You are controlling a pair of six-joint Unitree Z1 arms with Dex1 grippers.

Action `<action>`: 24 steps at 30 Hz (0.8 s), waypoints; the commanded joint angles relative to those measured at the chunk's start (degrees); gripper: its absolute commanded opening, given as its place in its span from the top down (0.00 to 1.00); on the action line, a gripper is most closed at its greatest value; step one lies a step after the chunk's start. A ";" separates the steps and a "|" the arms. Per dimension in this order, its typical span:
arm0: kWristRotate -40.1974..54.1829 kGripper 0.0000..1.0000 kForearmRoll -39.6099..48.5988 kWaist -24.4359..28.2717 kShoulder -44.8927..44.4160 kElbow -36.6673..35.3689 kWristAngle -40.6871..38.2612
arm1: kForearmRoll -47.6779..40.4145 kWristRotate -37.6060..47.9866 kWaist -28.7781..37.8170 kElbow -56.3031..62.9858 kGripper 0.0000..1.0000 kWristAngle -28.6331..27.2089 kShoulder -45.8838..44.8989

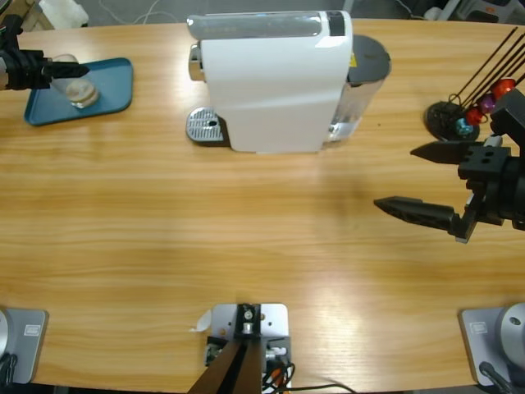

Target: Pour coffee

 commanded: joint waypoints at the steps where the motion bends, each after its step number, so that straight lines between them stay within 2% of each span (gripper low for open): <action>1: -0.51 0.01 -1.04 0.29 1.05 2.14 1.48 | 0.93 0.09 0.62 0.02 0.00 0.44 0.87; 7: -0.61 0.01 -1.04 0.29 -6.76 5.25 1.30 | 1.09 0.09 0.60 0.25 0.00 0.27 -0.94; 12: -3.36 0.01 1.40 -0.52 -22.14 10.57 0.62 | 1.00 0.09 0.60 0.55 0.00 -0.42 -2.91; 17: -4.66 0.01 17.08 -10.61 -39.13 13.16 -0.17 | 0.46 0.09 0.58 1.06 0.00 -1.40 -3.53; 21: -7.43 0.01 29.23 -18.83 -47.08 12.33 -7.31 | -0.47 0.09 0.58 1.74 0.00 -1.67 -4.16; 24: -6.96 0.01 37.45 -24.05 -53.85 13.19 -7.64 | -0.84 0.09 0.58 2.04 0.00 -1.67 -4.48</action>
